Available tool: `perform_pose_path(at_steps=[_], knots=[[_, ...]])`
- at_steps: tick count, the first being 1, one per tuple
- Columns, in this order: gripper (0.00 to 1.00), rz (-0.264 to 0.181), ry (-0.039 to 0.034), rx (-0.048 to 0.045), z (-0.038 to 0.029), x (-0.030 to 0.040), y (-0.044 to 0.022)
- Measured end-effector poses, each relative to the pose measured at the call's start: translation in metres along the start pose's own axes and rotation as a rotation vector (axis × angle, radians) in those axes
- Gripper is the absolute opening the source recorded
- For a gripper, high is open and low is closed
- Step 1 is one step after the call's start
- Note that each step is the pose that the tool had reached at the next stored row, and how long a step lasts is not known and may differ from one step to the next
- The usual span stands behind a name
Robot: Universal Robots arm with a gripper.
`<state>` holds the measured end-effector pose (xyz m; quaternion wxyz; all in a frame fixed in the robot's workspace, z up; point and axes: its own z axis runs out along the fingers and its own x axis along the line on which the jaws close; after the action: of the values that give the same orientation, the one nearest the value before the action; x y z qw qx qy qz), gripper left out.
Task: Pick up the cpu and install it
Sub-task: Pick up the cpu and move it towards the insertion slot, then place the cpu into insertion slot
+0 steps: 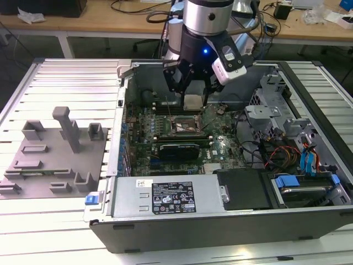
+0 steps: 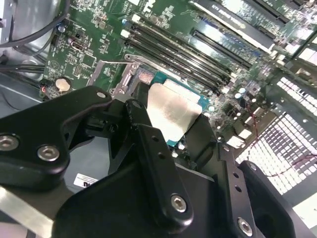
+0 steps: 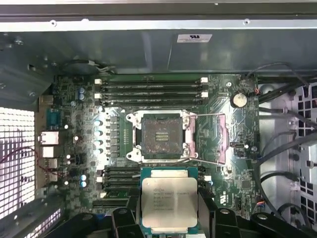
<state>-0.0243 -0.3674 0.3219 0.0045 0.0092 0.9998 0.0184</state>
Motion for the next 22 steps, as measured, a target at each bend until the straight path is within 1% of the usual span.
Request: perform_pose_path(at_steps=[3,5,7,10,11,12,13,16,19,22], knots=[[0.55,-0.001,-0.0043,-0.0001,0.0033,0.0003,0.0044],[0.55,-0.001,-0.0066,-0.0002,0.0069,0.0006,0.0091],[0.55,-0.001,-0.0096,-0.0003,0.0127,0.0013,0.0161],[0.55,-0.001,-0.0131,-0.0003,0.0182,0.0028,0.0223],[0.55,-0.001,-0.0163,-0.0004,0.0220,0.0053,0.0259],[0.55,-0.002,-0.0245,-0.0006,0.0316,0.0116,0.0316],[0.55,-0.003,-0.0282,-0.0005,0.0454,0.0133,0.0326],[0.55,-0.003,-0.0285,-0.0006,0.0482,0.0133,0.0335],[0.55,0.006,-0.0288,-0.0004,0.0482,0.0134,0.0335],[0.55,0.041,-0.0301,0.0005,0.0482,0.0134,0.0335]])
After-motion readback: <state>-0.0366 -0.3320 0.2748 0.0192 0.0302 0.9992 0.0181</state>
